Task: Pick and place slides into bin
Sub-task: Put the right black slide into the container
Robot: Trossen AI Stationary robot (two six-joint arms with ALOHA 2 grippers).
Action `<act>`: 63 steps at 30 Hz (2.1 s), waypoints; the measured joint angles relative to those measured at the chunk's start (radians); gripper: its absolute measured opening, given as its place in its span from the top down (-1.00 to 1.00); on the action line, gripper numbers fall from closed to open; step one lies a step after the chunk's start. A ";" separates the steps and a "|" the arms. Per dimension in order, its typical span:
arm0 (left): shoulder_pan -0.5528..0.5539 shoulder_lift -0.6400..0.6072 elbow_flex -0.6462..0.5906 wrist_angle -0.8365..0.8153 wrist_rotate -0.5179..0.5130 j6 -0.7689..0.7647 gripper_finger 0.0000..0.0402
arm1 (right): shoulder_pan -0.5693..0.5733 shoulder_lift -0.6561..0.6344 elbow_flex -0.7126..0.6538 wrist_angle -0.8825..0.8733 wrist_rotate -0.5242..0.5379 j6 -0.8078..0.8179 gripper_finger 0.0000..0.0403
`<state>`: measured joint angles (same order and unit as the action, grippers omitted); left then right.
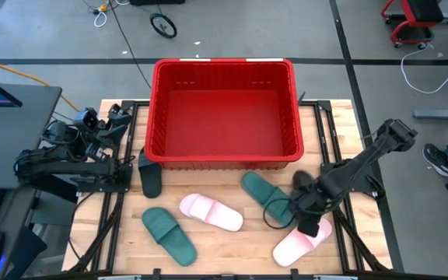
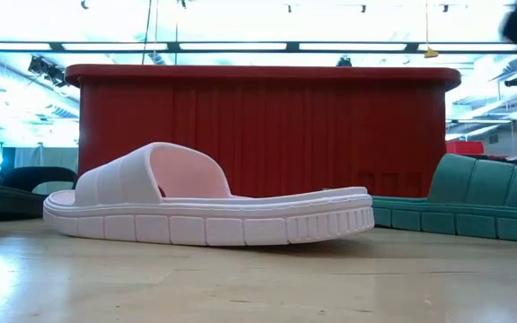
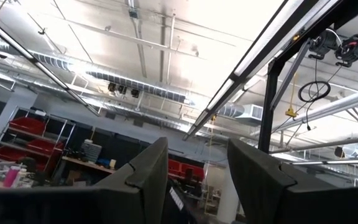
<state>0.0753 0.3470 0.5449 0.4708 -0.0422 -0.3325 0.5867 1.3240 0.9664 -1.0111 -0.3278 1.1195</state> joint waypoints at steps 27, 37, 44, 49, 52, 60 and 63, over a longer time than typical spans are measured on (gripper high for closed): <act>0.000 0.000 0.000 0.003 0.000 -0.084 0.14 | -0.436 0.052 0.828 0.037 0.840 -0.799 0.93; 0.000 0.000 0.000 0.004 0.000 -0.084 0.15 | -0.870 0.283 0.826 -0.312 0.760 -0.927 0.93; 0.000 0.000 0.000 0.004 0.000 -0.080 0.14 | -0.975 0.481 0.826 -0.313 0.688 -1.048 0.93; 0.000 0.000 0.000 0.003 0.000 -0.076 0.14 | -0.993 0.610 0.826 -0.342 0.688 -1.078 0.93; 0.000 0.000 0.000 0.003 0.000 -0.077 0.15 | -1.007 0.675 0.826 -0.362 0.682 -1.078 0.93; 0.000 0.000 0.000 0.001 0.003 -0.077 0.14 | -1.061 0.774 0.794 -0.433 0.655 -1.082 0.93; 0.000 0.000 0.000 0.001 0.003 -0.077 0.15 | -1.085 0.789 0.772 -0.430 0.639 -1.125 0.93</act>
<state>0.0750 0.3470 0.5449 0.4713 -0.0391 -0.4091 -0.4980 2.1133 1.7385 -1.4415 0.3115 -0.0054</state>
